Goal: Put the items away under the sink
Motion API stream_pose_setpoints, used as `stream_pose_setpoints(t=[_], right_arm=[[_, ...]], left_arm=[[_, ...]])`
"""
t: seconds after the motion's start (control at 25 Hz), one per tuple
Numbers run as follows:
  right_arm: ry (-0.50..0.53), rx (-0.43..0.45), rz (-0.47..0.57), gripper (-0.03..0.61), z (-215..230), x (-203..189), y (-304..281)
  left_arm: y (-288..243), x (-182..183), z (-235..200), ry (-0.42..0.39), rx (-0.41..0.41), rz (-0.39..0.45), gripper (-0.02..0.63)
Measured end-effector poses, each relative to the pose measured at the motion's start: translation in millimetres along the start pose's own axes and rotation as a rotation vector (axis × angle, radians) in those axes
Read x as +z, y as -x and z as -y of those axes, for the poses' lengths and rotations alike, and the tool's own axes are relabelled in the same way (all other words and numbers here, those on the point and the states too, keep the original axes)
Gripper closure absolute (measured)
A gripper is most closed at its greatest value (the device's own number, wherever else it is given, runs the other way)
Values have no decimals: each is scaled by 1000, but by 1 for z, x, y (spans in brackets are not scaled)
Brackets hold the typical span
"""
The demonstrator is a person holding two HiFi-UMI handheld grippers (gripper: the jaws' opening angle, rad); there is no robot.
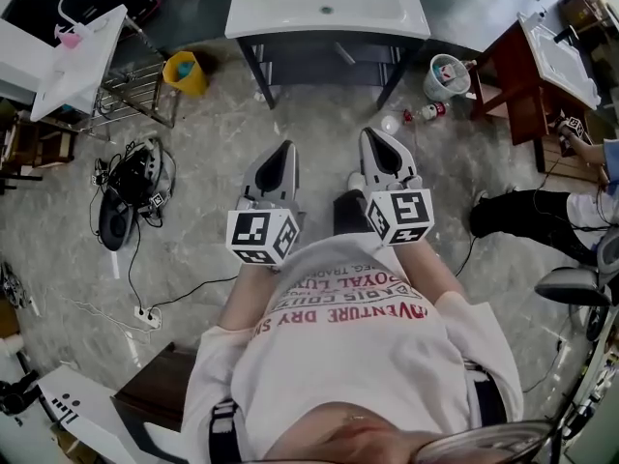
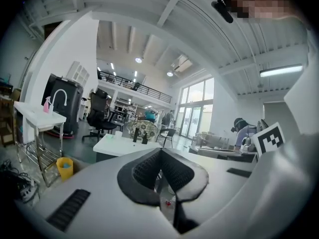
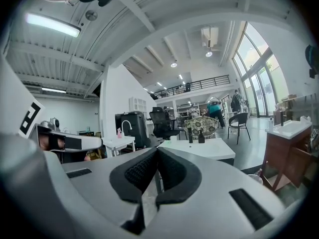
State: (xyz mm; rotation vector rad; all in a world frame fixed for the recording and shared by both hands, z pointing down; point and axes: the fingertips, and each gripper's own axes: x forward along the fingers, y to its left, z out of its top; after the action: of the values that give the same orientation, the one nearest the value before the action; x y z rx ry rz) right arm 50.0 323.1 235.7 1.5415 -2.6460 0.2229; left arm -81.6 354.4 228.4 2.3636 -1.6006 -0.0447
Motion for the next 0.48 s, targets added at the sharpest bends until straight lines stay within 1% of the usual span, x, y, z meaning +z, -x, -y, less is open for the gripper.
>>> stream_pose_setpoints(t=[0.2, 0.32, 0.48], right_arm=[[-25, 41, 10, 554, 60, 21, -60], [-20, 64, 14, 554, 100, 37, -94], [-11, 73, 17, 554, 158, 53, -138]], left_arm=[[-78, 26, 1, -24, 27, 15, 591], [-130, 42, 4, -43, 46, 31, 591], [-205, 54, 8, -42, 52, 39, 591]])
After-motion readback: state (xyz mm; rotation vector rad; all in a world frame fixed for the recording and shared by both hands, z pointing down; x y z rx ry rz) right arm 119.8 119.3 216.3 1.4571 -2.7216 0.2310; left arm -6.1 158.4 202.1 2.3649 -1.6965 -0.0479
